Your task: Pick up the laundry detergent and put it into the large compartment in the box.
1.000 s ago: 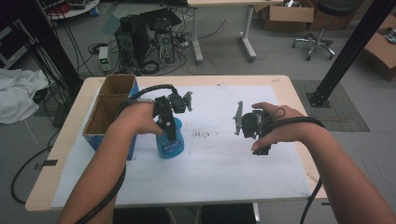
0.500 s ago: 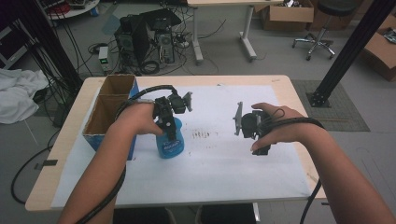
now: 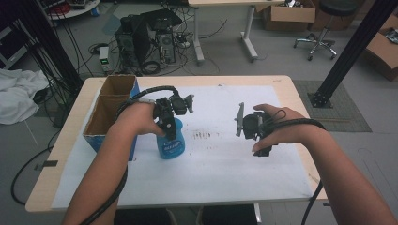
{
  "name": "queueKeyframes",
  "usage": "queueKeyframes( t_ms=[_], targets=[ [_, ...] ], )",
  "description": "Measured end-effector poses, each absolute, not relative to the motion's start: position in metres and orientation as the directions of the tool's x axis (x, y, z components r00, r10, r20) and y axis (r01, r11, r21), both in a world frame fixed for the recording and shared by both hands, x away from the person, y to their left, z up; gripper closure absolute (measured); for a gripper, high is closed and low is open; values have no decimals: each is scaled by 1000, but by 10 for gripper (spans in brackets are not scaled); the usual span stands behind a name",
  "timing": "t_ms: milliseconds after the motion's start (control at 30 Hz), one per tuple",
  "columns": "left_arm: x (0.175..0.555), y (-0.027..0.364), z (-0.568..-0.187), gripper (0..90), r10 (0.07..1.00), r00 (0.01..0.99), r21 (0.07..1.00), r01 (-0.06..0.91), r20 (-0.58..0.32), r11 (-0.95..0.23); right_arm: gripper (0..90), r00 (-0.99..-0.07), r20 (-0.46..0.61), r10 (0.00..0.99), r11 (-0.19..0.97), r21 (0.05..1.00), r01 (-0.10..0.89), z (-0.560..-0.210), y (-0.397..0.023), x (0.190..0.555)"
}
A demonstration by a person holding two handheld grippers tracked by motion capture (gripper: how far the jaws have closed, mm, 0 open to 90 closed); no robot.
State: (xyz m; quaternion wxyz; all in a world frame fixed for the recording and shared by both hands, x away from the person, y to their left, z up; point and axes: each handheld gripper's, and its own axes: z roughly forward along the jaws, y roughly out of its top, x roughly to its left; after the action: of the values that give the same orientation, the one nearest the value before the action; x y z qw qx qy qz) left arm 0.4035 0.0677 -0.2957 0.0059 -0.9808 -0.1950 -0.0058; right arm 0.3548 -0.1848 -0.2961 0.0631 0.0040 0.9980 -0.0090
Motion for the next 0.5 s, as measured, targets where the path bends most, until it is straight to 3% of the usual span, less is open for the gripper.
queueKeyframes(
  t_ms=[333, 500],
  targets=[
    [400, 65, -295, 388, 373, 927, -22, 374, 41, -927, 163, -992, -124, 5, 1000, -13, 6, -297, -184, 355],
    [401, 70, -288, 388, 417, 908, -25, 418, 41, -908, 163, -993, -121, 7, 1000, -15, 9, -298, -187, 354]
  ],
)
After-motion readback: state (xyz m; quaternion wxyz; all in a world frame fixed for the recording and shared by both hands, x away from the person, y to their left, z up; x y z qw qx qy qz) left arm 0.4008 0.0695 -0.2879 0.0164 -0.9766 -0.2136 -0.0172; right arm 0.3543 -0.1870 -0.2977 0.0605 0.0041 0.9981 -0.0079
